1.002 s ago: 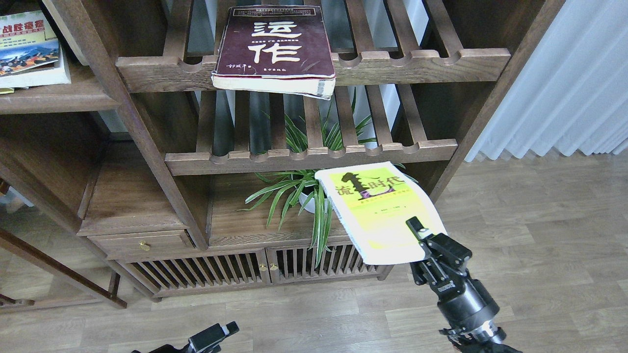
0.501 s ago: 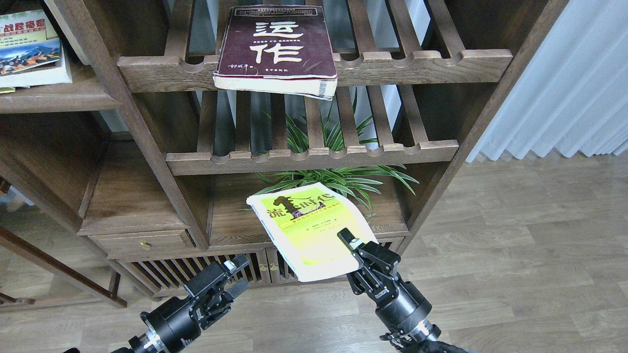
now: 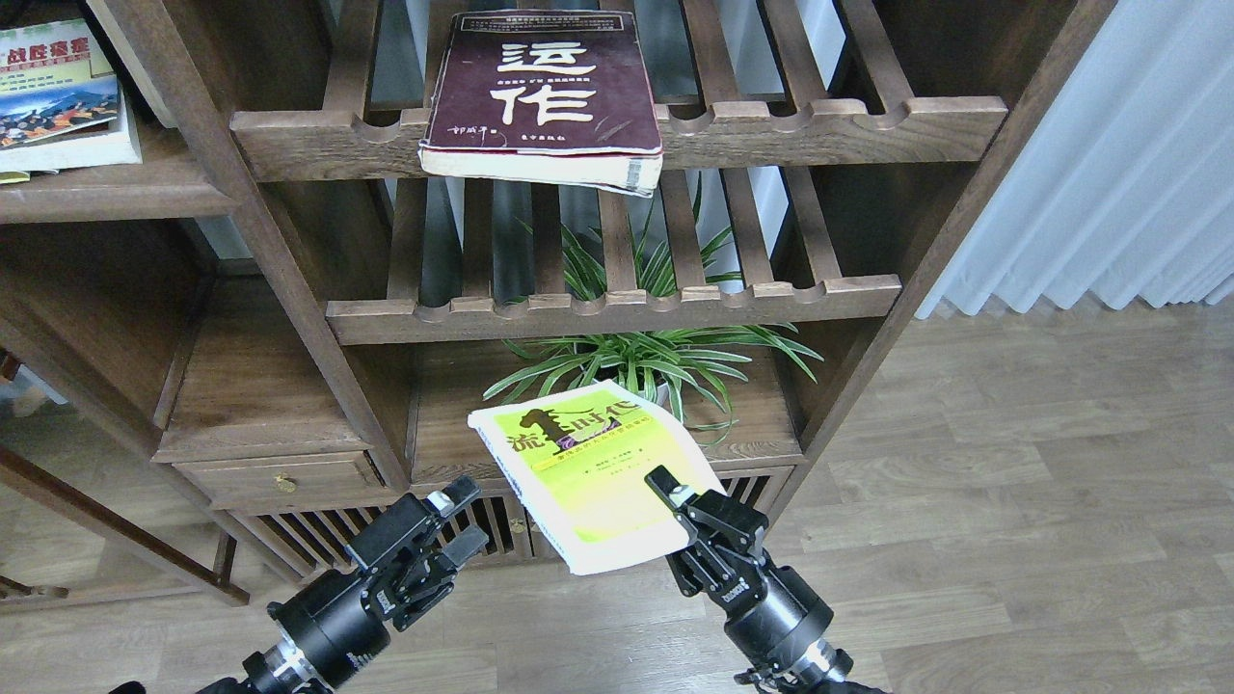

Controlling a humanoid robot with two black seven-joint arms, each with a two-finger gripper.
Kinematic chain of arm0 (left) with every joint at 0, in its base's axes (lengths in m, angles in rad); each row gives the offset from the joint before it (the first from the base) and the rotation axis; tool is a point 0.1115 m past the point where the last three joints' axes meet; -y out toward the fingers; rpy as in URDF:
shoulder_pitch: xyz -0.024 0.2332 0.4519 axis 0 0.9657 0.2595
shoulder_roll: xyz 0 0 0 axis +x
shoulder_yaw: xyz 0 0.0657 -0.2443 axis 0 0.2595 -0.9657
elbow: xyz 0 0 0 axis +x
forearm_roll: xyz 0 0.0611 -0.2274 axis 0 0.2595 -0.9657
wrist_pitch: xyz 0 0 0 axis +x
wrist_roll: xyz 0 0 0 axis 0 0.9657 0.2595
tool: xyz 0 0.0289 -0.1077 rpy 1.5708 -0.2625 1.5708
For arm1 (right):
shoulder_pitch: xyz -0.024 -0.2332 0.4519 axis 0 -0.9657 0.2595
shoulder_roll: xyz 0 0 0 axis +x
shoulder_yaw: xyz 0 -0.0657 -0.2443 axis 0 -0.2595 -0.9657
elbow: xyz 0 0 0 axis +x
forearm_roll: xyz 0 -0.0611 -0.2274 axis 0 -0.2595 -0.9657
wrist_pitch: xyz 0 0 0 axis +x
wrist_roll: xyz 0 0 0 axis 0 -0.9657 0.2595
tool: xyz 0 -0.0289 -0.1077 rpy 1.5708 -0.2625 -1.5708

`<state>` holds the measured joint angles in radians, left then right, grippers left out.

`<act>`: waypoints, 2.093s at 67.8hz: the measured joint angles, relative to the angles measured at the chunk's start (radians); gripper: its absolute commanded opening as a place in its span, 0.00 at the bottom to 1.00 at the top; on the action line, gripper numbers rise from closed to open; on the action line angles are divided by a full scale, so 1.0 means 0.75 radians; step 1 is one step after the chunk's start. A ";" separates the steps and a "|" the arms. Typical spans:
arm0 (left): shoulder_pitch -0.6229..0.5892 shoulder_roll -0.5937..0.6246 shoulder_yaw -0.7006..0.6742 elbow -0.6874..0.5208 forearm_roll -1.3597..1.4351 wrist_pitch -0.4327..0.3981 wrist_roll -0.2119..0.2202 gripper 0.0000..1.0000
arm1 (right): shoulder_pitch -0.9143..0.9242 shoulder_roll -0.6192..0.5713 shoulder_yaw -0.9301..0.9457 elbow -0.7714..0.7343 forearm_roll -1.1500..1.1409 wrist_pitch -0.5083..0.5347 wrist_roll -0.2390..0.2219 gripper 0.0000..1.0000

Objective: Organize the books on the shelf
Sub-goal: 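Bring the left gripper to grip the yellow book beside the right, then take the yellow book with the left gripper and open the right gripper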

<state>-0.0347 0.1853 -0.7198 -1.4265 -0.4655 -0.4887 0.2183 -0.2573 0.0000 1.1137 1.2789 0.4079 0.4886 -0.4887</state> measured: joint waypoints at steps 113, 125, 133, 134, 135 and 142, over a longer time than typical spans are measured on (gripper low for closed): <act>-0.159 -0.213 -0.031 0.198 0.023 0.000 -0.044 0.02 | 0.006 -0.001 -0.019 0.053 -0.011 -0.001 0.002 0.02; -0.146 -0.175 -0.034 0.191 0.022 -0.001 -0.039 0.00 | 0.005 0.000 -0.024 0.054 -0.016 -0.001 -0.003 0.18; -0.125 -0.105 -0.037 0.172 0.022 0.000 -0.029 0.00 | 0.006 0.001 -0.036 0.044 -0.027 -0.001 -0.008 0.61; -0.121 -0.093 -0.037 0.166 0.022 0.001 -0.027 0.00 | 0.007 0.001 -0.040 0.041 -0.030 -0.001 -0.008 0.65; -0.118 -0.085 -0.037 0.163 0.022 0.001 -0.026 0.00 | 0.008 0.001 -0.044 0.037 -0.034 -0.001 -0.008 0.71; -0.083 0.003 -0.037 0.114 0.025 0.002 -0.019 0.00 | 0.015 0.002 -0.076 0.016 -0.094 0.000 -0.006 0.97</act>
<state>-0.0973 0.1875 -0.7472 -1.3407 -0.4469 -0.4872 0.2040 -0.2457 0.0016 1.0564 1.2911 0.3372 0.4886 -0.4929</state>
